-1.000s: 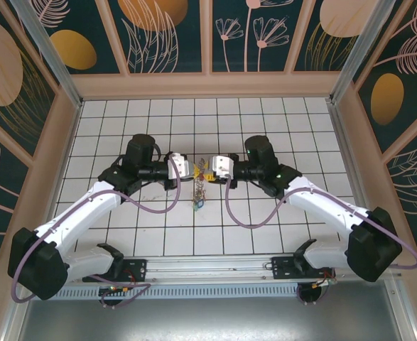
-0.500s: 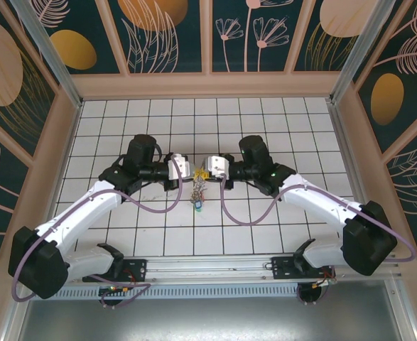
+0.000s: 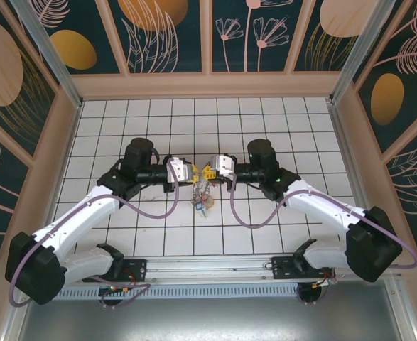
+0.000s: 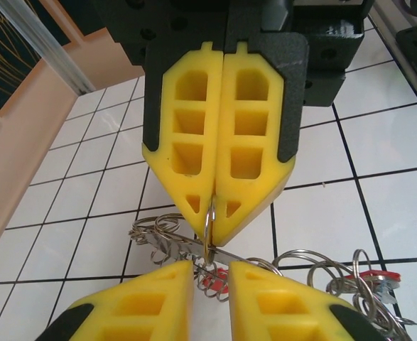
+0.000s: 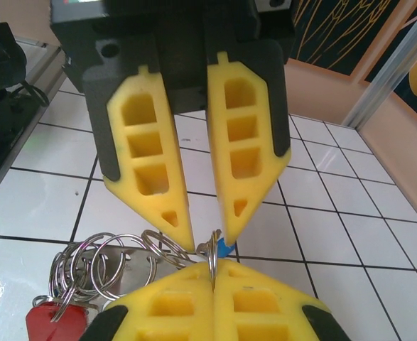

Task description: Put the keys on the keyring

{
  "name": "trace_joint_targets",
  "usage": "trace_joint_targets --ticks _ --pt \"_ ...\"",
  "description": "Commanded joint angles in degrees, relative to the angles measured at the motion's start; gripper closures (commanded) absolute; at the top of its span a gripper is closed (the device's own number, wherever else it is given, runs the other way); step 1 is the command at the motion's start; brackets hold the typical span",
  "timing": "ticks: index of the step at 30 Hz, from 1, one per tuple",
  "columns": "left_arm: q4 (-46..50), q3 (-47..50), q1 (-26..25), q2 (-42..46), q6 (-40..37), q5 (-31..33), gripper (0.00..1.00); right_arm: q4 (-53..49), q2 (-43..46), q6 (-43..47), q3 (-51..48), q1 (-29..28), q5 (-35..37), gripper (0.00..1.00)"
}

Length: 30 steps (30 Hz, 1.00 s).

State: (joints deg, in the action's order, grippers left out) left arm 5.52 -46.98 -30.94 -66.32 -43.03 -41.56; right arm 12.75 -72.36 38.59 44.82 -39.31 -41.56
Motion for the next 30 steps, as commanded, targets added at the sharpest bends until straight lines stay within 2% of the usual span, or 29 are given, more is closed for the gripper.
trace_joint_targets --ticks 1,6,8,18,21,26,28,30 --pt "-2.9 -0.3 -0.3 -0.7 1.1 -2.8 0.77 3.6 1.8 -0.1 0.7 0.0 -2.0 1.0" --pt "-4.1 -0.4 -0.3 -1.6 2.5 -4.6 0.76 3.8 1.5 0.7 0.8 -0.6 -1.6 1.0" --pt "-4.1 -0.4 -0.2 -1.7 2.5 -5.2 0.82 3.8 1.3 1.0 0.9 -0.8 -1.5 1.0" --pt "-4.4 -0.9 -0.3 -3.1 3.6 -7.5 0.94 7.0 1.1 1.4 0.3 -1.6 -1.5 1.0" --pt "-5.9 -1.1 -0.2 -3.3 5.4 -8.3 1.0 4.5 0.4 3.2 1.2 -2.3 -0.1 1.0" --pt "-7.3 -1.3 -0.3 -3.1 6.8 -6.4 1.0 -0.1 -0.2 5.9 2.1 -2.9 4.2 1.0" --pt "-8.6 -0.5 -0.2 -2.3 7.2 -4.9 1.0 -2.7 -0.1 7.8 2.4 -3.0 5.9 0.94" --pt "-8.6 -0.2 -0.2 -1.9 6.9 -4.1 1.0 -5.5 0.1 9.1 2.7 -2.9 7.3 0.83"
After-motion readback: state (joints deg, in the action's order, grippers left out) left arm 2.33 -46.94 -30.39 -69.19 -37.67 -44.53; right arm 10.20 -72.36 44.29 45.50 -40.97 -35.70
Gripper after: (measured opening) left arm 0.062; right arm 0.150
